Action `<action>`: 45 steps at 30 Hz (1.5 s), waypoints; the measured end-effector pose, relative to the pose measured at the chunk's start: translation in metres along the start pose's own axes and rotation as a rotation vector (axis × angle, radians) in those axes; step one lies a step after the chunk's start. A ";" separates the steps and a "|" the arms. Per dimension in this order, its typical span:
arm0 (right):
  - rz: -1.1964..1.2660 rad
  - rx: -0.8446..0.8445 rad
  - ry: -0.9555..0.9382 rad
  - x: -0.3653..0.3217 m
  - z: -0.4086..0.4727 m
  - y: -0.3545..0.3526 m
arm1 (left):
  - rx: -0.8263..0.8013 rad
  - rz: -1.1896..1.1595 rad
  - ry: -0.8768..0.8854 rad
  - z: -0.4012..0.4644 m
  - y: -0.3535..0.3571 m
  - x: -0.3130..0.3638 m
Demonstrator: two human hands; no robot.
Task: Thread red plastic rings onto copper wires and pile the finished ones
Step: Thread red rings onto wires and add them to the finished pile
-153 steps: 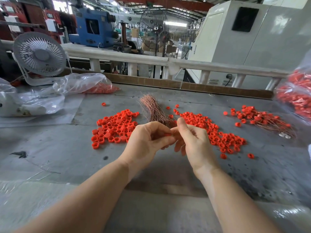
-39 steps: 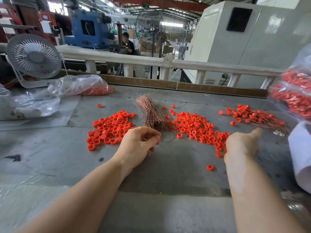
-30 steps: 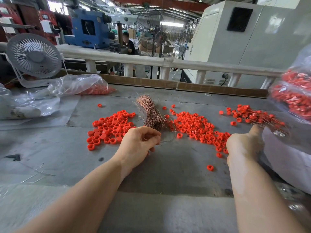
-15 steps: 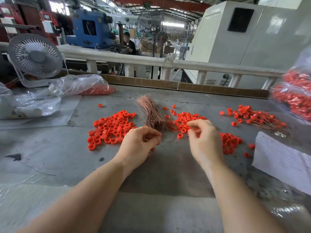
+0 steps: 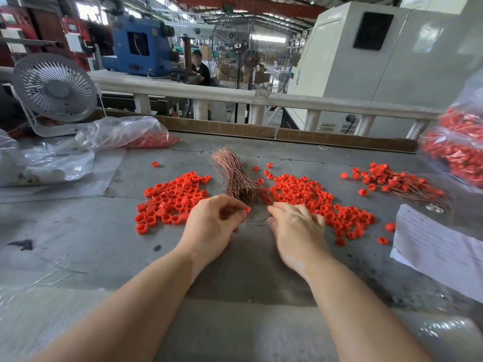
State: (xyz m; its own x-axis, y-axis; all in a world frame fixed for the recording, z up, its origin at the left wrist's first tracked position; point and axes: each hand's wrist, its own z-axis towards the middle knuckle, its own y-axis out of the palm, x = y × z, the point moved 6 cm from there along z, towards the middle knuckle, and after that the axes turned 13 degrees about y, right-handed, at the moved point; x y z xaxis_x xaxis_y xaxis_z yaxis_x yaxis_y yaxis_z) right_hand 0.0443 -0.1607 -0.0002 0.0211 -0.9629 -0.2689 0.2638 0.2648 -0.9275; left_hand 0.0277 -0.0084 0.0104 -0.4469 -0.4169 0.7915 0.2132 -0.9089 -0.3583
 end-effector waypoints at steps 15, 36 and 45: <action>0.574 0.116 0.090 0.004 -0.001 -0.030 | -0.046 0.544 0.094 0.001 -0.009 0.002; 0.609 0.258 -0.109 -0.009 -0.010 -0.047 | -0.092 0.687 0.171 0.001 -0.007 0.006; 0.563 0.292 -0.148 -0.009 -0.011 -0.048 | 0.029 -0.479 -0.110 0.001 -0.002 0.007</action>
State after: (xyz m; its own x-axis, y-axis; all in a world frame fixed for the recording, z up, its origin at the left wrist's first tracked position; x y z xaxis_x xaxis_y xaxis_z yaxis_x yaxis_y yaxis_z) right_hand 0.0209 -0.1640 0.0445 0.3602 -0.6834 -0.6350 0.4247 0.7262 -0.5406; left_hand 0.0247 -0.0097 0.0174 -0.4066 0.0525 0.9121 0.0314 -0.9970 0.0714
